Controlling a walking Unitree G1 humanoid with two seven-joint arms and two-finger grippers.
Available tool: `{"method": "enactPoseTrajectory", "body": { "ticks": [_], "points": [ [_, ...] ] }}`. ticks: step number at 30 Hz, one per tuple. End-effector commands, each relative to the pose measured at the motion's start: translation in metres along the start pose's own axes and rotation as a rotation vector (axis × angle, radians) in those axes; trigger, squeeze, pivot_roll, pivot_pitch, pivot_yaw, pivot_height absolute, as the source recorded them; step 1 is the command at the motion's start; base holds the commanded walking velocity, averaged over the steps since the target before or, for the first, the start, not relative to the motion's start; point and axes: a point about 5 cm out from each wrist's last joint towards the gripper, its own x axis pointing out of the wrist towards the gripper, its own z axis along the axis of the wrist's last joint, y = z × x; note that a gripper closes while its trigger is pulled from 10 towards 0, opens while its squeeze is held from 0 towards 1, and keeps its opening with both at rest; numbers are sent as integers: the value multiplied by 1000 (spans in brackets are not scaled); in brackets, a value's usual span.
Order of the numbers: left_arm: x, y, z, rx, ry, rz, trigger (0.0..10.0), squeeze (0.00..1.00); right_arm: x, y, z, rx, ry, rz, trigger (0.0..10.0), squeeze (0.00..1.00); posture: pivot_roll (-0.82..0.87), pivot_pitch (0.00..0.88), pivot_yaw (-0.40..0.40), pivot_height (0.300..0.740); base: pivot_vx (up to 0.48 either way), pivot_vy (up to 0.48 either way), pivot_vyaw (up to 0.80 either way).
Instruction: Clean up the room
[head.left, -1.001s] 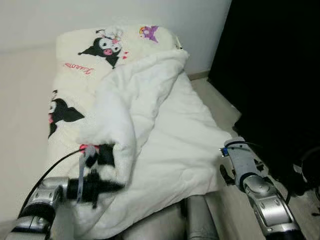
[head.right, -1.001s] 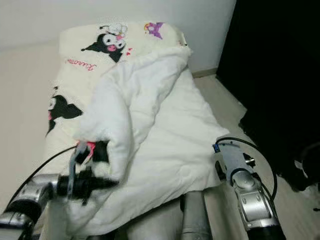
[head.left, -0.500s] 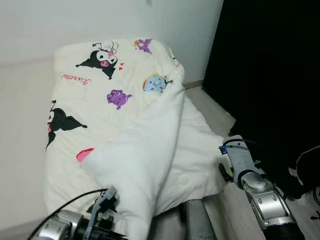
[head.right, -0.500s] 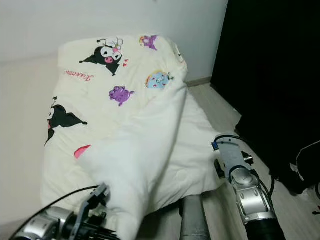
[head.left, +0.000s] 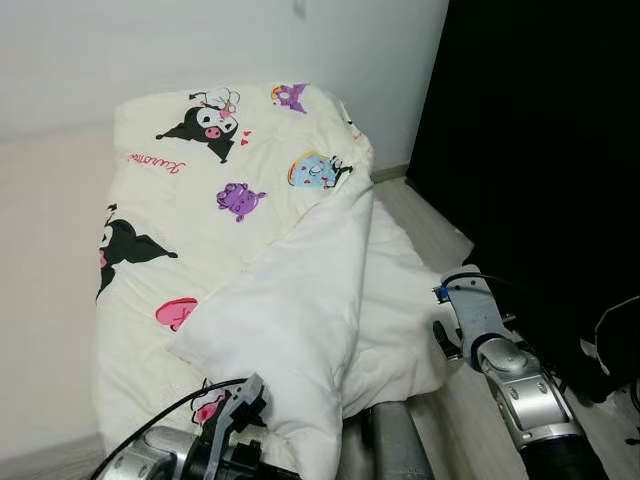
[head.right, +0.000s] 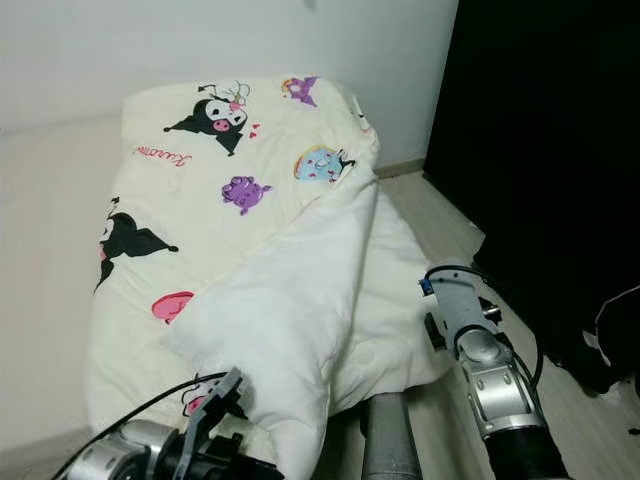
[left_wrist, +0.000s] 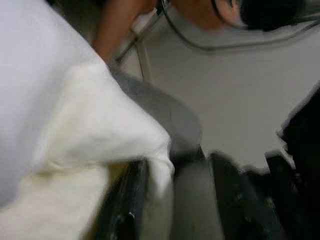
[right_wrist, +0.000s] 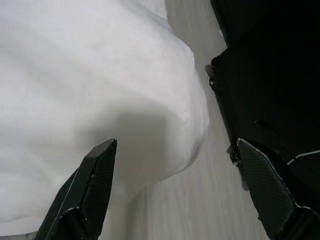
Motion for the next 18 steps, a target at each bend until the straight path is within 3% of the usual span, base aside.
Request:
{"method": "enactPoseTrajectory", "body": {
  "ticks": [1,6,10,18],
  "points": [
    [-4,-7,-3,-11,37,-31,10000,1000,1,3,-3,-15,9,6,10000,133,-186,140,18,560,0,0,0],
    [-14,-14,4,2,48,-54,10000,1000,2,2,-2,-15,9,5,10000,133,-186,137,18,560,0,0,0],
    [-33,-26,27,40,-14,-53,10000,1000,3,1,-2,-16,10,3,10000,133,-182,132,18,560,0,0,0],
    [-41,-47,47,75,-63,-92,10000,1000,5,-8,6,-15,-12,-56,10000,133,-176,129,14,560,0,0,0]
  ]
}}
